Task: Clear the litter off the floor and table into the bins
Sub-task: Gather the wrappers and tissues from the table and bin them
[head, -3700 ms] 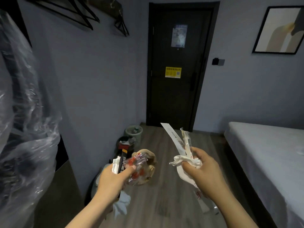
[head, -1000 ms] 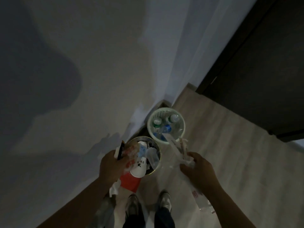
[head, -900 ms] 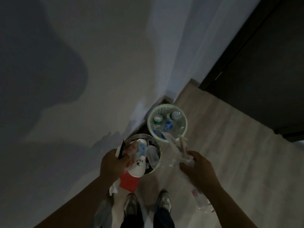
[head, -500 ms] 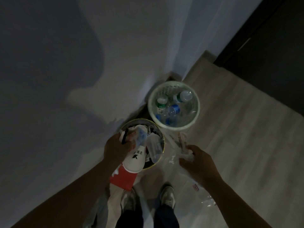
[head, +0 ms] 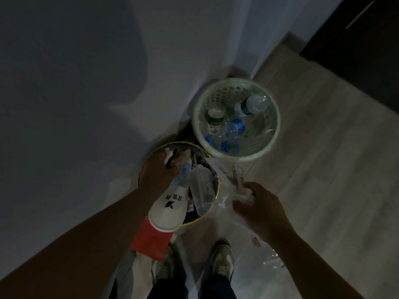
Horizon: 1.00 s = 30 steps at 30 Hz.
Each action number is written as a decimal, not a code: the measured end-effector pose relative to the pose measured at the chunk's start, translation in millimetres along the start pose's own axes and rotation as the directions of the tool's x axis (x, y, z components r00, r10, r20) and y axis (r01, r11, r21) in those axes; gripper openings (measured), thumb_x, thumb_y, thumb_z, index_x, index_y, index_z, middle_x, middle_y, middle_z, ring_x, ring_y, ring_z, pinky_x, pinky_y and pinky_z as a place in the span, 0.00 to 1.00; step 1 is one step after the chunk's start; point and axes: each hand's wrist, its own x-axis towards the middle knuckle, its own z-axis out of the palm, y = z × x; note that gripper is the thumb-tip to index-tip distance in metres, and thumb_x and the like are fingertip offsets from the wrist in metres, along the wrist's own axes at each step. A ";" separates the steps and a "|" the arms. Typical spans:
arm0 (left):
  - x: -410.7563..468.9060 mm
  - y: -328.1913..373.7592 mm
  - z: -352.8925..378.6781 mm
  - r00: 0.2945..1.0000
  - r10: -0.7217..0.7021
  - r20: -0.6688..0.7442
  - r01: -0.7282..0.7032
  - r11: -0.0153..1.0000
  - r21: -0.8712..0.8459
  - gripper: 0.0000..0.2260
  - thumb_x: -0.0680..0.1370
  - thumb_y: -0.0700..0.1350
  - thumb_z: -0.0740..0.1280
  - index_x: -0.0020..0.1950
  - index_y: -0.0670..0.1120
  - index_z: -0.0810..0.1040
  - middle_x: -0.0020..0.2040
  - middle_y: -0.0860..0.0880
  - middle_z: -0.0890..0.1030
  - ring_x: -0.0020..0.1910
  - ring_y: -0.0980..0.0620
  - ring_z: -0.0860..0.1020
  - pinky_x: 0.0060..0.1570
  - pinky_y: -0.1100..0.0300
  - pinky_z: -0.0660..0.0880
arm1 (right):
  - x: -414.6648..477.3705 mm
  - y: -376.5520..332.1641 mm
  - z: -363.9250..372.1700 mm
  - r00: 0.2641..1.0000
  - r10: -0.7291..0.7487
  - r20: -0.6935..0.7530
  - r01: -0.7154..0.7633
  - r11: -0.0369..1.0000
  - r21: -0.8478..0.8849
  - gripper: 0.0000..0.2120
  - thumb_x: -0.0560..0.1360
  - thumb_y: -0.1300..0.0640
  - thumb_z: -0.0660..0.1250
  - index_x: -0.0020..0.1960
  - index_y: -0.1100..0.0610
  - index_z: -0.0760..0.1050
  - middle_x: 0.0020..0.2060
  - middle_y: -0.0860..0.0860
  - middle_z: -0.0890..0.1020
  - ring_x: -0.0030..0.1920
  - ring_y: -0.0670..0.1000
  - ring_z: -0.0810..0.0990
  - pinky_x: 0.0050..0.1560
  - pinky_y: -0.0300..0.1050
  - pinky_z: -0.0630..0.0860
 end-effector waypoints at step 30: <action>-51.8 -73.1 -20.9 0.977 -0.149 0.150 0.150 0.989 0.008 0.13 0.73 0.40 0.71 0.56 0.38 0.78 0.51 0.42 0.81 0.47 0.48 0.78 0.42 0.63 0.68 | 6.4 -58.0 47.9 0.997 -0.032 0.070 0.042 0.989 -0.145 0.21 0.70 0.51 0.71 0.61 0.54 0.74 0.50 0.50 0.81 0.47 0.47 0.80 0.46 0.38 0.76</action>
